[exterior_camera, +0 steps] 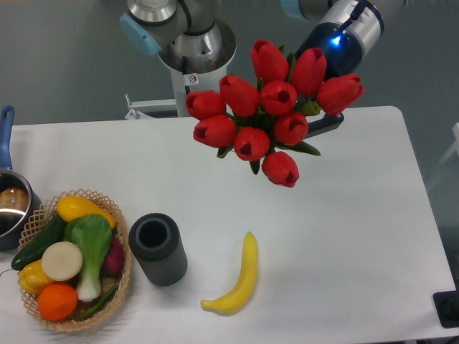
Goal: Insert the flowers into the vase
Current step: 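Hold the red tulip bunch and begin moving it toward the black vase, then carry the tulips over the black vase, stems pointing down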
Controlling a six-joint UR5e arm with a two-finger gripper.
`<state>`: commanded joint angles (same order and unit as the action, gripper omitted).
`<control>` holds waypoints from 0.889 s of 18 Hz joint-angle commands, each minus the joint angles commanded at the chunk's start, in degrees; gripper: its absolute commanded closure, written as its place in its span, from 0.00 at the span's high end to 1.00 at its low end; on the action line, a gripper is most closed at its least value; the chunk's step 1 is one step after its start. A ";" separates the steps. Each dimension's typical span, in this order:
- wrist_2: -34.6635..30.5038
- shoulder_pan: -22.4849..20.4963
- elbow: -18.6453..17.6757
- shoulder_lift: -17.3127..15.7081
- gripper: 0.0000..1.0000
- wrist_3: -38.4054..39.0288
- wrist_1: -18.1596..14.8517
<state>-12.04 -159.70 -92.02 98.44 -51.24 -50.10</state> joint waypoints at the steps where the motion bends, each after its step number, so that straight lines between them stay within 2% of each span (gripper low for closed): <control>1: 0.00 0.09 0.00 0.00 0.23 -0.18 0.09; 16: -0.09 6.50 -0.53 1.14 0.24 -1.14 0.44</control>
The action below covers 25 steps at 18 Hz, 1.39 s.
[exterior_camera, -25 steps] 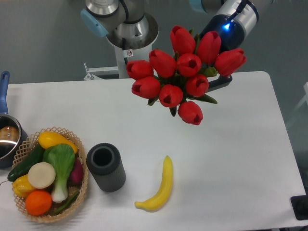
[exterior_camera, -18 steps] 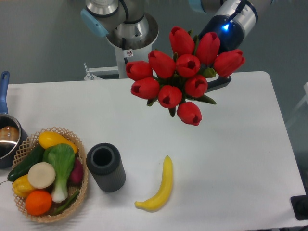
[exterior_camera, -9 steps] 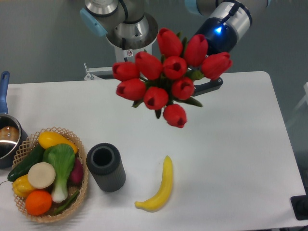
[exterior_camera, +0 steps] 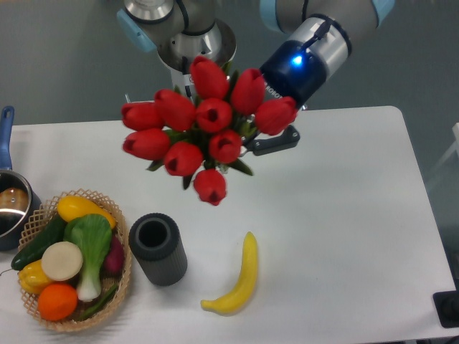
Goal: Insert the flowers into the vase
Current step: 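Carry the tulips over the black vase, stems pointing down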
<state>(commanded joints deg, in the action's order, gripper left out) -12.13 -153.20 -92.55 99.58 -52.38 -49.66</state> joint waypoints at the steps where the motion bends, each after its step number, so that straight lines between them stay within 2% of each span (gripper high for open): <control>1: 0.00 0.70 0.00 0.09 0.24 0.00 0.00; 6: -0.26 4.13 -0.09 0.88 0.24 -0.09 0.09; 8: -0.61 5.71 -0.17 1.31 0.24 -0.09 1.49; 13: -0.53 8.79 0.62 5.09 0.24 -1.23 5.97; 17: 0.09 10.02 -0.09 6.06 0.24 -5.18 6.15; 25: 1.31 10.46 -0.09 6.50 0.23 -6.42 6.24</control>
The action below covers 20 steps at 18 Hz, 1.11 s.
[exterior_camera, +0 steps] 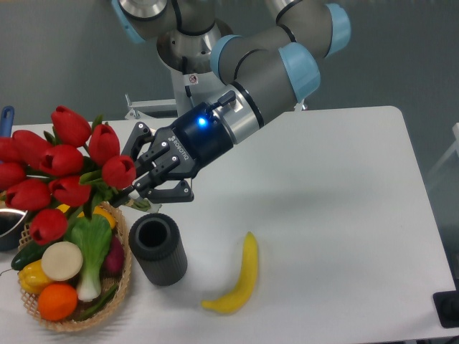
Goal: Insert the flowers into the vase
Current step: 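Carry the tulips over the black vase, stems pointing down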
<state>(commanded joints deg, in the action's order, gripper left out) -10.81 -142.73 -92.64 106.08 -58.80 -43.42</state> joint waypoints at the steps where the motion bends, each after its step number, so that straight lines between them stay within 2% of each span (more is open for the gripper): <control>1: 0.44 0.00 0.00 0.09 0.23 0.00 0.00; 11: 0.17 -0.09 0.88 1.93 0.23 -1.49 0.09; 15: 5.87 -0.44 -2.10 2.81 0.23 -6.41 0.26; 20: 8.69 -1.14 -4.31 2.81 0.23 -7.73 0.26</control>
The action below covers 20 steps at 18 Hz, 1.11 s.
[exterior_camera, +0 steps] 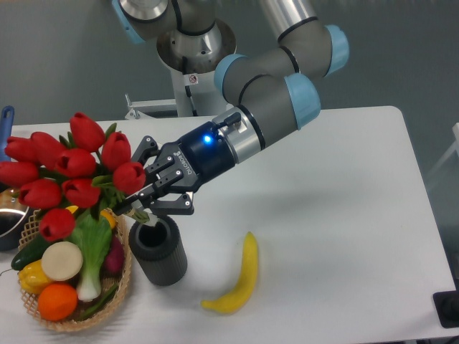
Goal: Insert the flowers into the vase
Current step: 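Carry the tulips over the black vase, stems pointing down, then lower the tulip stems into the vase opening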
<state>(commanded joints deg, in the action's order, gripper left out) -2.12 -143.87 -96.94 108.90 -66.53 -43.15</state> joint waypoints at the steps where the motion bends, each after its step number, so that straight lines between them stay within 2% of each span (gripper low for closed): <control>1: 1.14 -0.18 -0.52 0.09 0.23 -0.18 0.00; 4: 3.00 -0.62 -2.81 0.09 0.23 -2.98 0.00; 11: 3.00 -1.15 -2.29 0.88 0.23 -3.61 -0.09; 20: 3.00 -1.06 -2.73 3.60 0.24 -5.89 0.00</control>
<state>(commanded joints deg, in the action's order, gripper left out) 0.88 -144.93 -99.67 112.50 -72.42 -43.16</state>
